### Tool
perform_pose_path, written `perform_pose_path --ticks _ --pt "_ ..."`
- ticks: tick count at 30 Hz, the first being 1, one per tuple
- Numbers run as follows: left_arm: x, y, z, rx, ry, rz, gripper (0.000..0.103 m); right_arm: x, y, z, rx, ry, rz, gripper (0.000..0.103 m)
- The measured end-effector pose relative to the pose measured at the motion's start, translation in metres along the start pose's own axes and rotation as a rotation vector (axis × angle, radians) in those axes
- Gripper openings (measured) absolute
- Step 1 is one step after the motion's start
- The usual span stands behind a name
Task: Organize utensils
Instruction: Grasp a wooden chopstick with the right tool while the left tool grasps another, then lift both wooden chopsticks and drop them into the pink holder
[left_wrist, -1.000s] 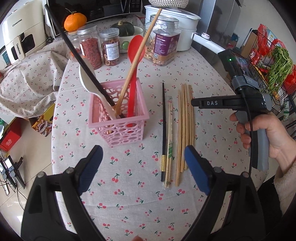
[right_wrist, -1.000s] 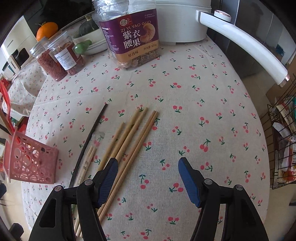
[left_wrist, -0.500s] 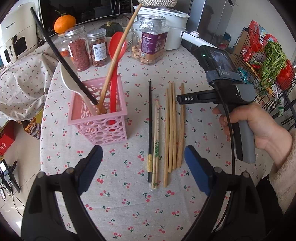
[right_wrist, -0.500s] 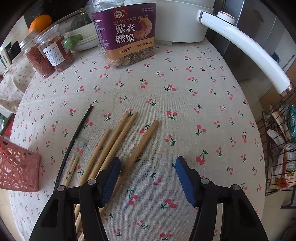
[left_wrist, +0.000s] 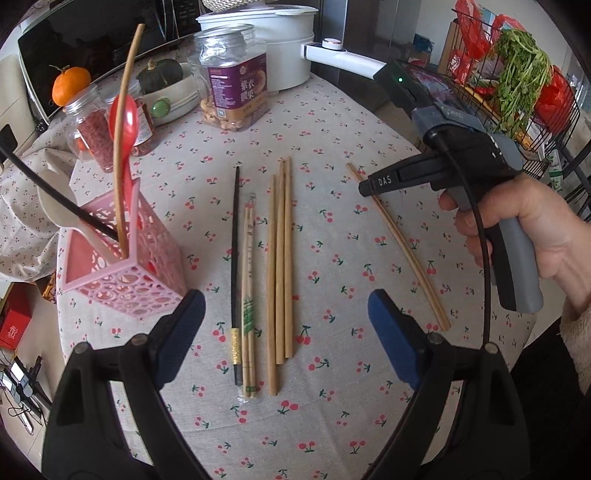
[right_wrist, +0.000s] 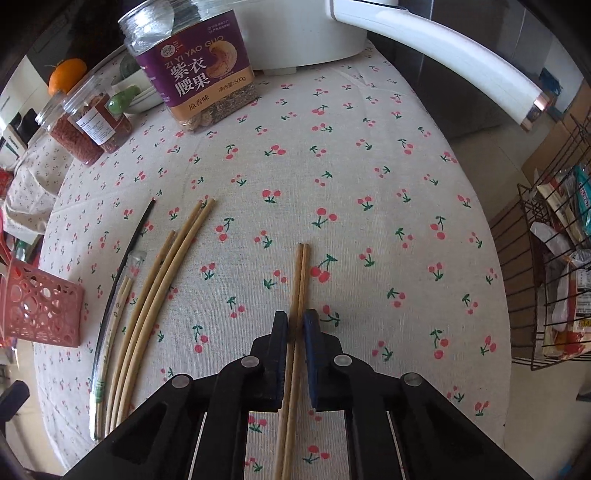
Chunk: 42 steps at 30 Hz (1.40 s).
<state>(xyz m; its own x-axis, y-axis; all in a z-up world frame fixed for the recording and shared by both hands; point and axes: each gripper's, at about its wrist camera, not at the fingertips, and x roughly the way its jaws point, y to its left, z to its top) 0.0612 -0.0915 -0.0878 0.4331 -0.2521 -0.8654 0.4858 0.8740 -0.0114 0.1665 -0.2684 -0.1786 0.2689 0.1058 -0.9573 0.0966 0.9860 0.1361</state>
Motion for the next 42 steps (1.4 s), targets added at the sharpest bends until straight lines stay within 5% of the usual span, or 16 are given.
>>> perform_pose_path --ticks 7,14,18,36,42 --pt "0.029 -0.013 0.028 0.007 0.051 0.002 0.087 -0.034 -0.037 -0.008 0.083 -0.018 0.157 0.009" --pt "0.072 -0.004 0.071 -0.093 0.102 -0.045 0.032 -0.071 -0.043 -0.017 0.056 -0.075 0.217 0.009" --pt "0.102 0.0 0.088 -0.128 0.143 -0.064 0.015 -0.079 -0.048 -0.022 0.044 -0.082 0.237 0.009" --pt "0.14 -0.001 0.103 -0.117 0.263 0.02 0.012 -0.08 -0.057 -0.024 0.052 -0.072 0.251 0.009" --pt "0.132 -0.007 0.096 -0.096 0.216 0.036 0.007 -0.091 -0.041 -0.022 0.029 -0.107 0.26 0.009"
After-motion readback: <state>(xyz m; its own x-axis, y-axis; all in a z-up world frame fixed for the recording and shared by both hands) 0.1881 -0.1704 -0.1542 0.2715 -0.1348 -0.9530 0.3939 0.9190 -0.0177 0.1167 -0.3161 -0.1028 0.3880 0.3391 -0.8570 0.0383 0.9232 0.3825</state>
